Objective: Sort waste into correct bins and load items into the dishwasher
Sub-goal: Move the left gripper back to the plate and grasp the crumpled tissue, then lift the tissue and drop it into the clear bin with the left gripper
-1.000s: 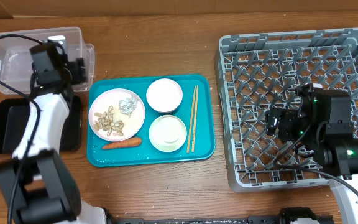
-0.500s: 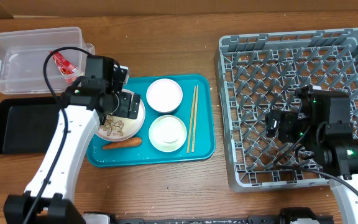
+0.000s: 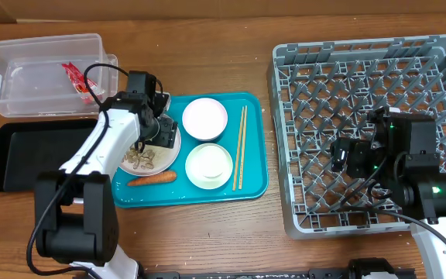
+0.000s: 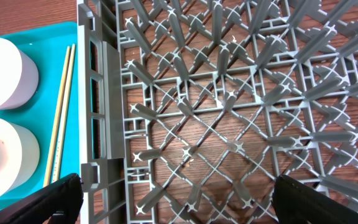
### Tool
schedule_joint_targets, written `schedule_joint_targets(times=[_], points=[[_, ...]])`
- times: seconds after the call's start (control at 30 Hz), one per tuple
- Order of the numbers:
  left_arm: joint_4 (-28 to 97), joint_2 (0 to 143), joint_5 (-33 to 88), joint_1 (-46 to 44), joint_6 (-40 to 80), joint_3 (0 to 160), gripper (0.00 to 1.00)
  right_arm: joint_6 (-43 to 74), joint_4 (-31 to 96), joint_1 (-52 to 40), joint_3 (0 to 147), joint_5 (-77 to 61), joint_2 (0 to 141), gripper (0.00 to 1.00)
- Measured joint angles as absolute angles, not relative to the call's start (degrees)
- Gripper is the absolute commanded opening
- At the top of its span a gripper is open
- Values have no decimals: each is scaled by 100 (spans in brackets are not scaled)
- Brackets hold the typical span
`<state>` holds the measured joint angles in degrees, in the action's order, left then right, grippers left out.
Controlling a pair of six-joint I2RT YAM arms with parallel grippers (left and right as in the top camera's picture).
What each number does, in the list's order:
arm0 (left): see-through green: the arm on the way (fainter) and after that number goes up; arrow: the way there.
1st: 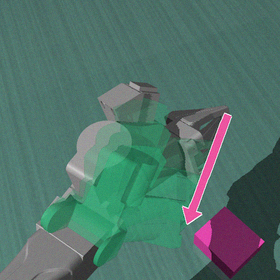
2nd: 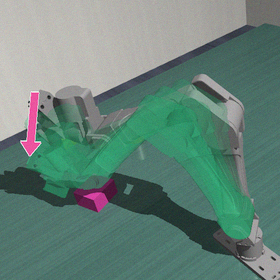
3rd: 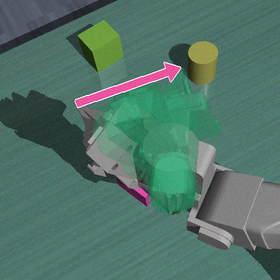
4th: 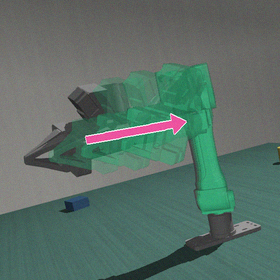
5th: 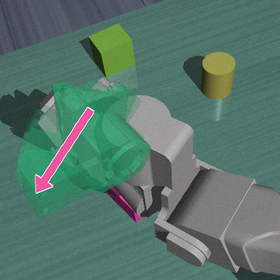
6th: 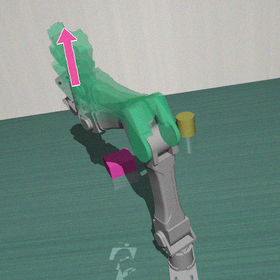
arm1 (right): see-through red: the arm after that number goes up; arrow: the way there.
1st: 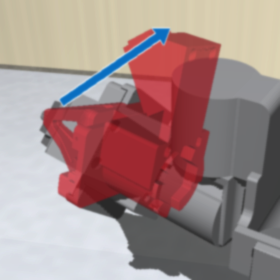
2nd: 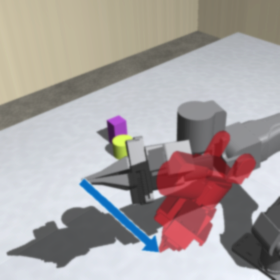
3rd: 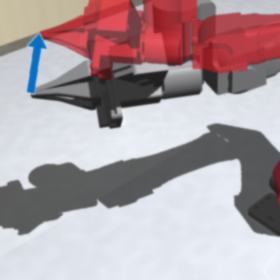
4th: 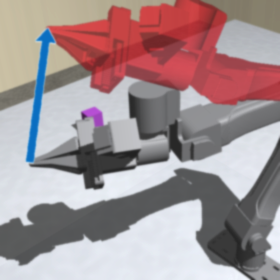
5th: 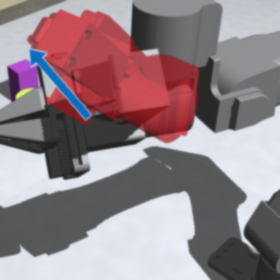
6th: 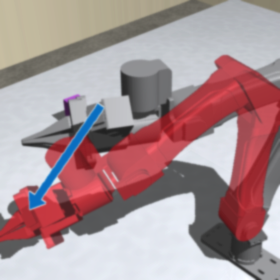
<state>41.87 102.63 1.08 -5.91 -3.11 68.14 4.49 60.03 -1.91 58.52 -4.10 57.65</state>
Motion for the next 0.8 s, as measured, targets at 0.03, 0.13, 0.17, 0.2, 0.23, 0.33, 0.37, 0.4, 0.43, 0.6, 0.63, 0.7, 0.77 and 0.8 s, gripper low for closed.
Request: schedule_joint_targets(times=[0.03, 0.13, 0.17, 0.2, 0.23, 0.33, 0.37, 0.4, 0.43, 0.6, 0.63, 0.7, 0.77, 0.8], points=[[4108, 10283, 108, -593, -303, 6814, 63, 449, 6005, -191, 5852, -408, 5765, 100], [3944, 10300, 108, -591, -290, 6814, 60, 449, 6005, -191, 5852, -408, 5765, 100], [3929, 10300, 108, -591, -290, 6814, 60, 449, 6007, -191, 5852, -410, 5765, 100], [3918, 10304, 110, -591, -287, 6814, 61, 449, 6010, -191, 5852, -408, 5765, 100], [3918, 10304, 108, -591, -287, 6814, 62, 449, 6010, -191, 5852, -408, 5765, 100], [3920, 10331, 110, -593, -287, 6814, 62, 451, 6012, -191, 5852, -408, 5765, 100], [3918, 10342, 108, -593, -287, 6814, 62, 451, 6012, -191, 5852, -410, 5765, 100], [3918, 10348, 108, -593, -287, 6814, 60, 449, 6014, -191, 5852, -408, 5765, 100], [3918, 10357, 108, -591, -287, 6814, 57, 449, 6012, -191, 5852, -410, 5765, 100], [3920, 10396, 108, -593, -290, 6814, 44, 449, 6014, -191, 5852, -408, 5765, 100], [3920, 10398, 108, -591, -294, 6814, 41, 449, 6014, -191, 5852, -410, 5765, 100], [3920, 10401, 110, -591, -281, 6814, 42, 449, 6016, -191, 5852, -410, 5765, 100], [3924, 10405, 108, -593, -270, 6814, 43, 451, 6012, -191, 5852, -408, 5765, 100], [3924, 10407, 108, -593, -270, 6814, 41, 449, 6012, -191, 5852, -410, 5765, 100]])
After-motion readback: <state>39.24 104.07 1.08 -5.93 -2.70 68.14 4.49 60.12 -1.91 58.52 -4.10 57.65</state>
